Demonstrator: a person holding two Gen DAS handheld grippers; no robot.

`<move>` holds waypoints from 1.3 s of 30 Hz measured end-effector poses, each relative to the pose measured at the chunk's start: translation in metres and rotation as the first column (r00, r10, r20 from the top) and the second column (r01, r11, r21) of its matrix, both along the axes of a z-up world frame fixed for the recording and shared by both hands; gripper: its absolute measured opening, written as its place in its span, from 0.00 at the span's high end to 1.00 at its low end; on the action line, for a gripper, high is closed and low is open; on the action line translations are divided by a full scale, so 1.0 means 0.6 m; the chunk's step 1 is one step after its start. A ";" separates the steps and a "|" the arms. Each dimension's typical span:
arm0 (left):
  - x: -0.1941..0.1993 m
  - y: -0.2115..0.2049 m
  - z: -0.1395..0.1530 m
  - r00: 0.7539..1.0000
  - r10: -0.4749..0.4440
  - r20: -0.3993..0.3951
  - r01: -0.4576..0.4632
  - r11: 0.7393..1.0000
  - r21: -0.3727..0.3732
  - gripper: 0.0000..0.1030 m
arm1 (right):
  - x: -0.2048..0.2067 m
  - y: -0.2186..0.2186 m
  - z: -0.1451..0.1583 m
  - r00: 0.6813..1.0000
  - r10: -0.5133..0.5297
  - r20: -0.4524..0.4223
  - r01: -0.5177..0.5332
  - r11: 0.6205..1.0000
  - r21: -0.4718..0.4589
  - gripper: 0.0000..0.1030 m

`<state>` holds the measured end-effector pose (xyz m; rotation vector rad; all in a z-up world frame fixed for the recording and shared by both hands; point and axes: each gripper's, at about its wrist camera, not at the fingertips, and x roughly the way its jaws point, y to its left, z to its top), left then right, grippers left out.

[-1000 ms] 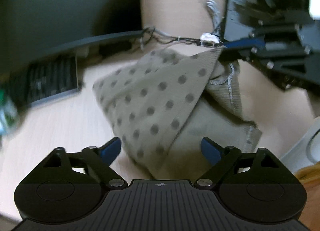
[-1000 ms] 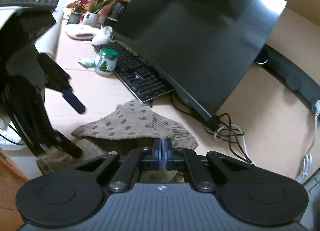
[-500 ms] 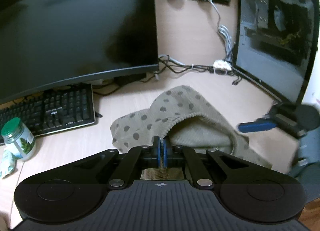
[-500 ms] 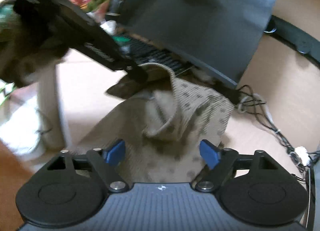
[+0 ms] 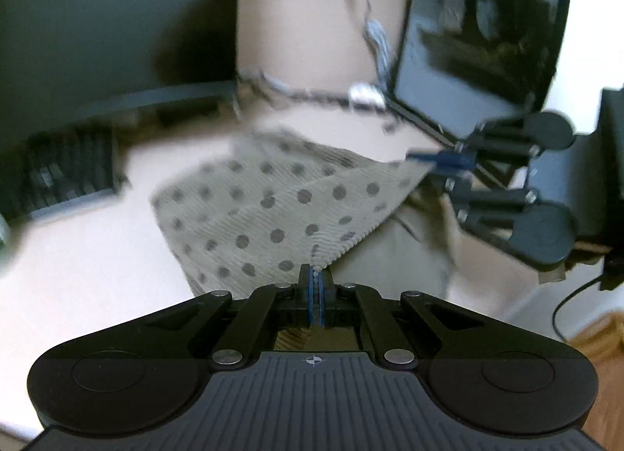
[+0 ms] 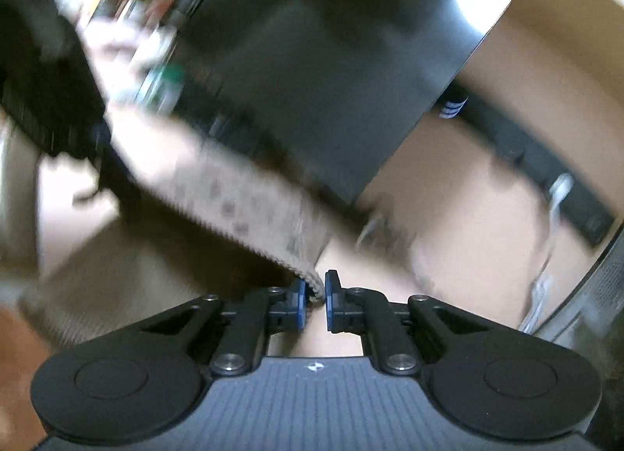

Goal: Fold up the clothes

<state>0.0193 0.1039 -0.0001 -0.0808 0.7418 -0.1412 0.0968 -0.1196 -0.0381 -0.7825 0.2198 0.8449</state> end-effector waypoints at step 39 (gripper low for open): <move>0.214 0.144 -0.023 0.982 0.181 -0.060 -0.190 0.917 -0.351 0.43 | 0.182 0.060 0.040 0.699 -0.028 -0.714 0.317 0.908 0.274 0.32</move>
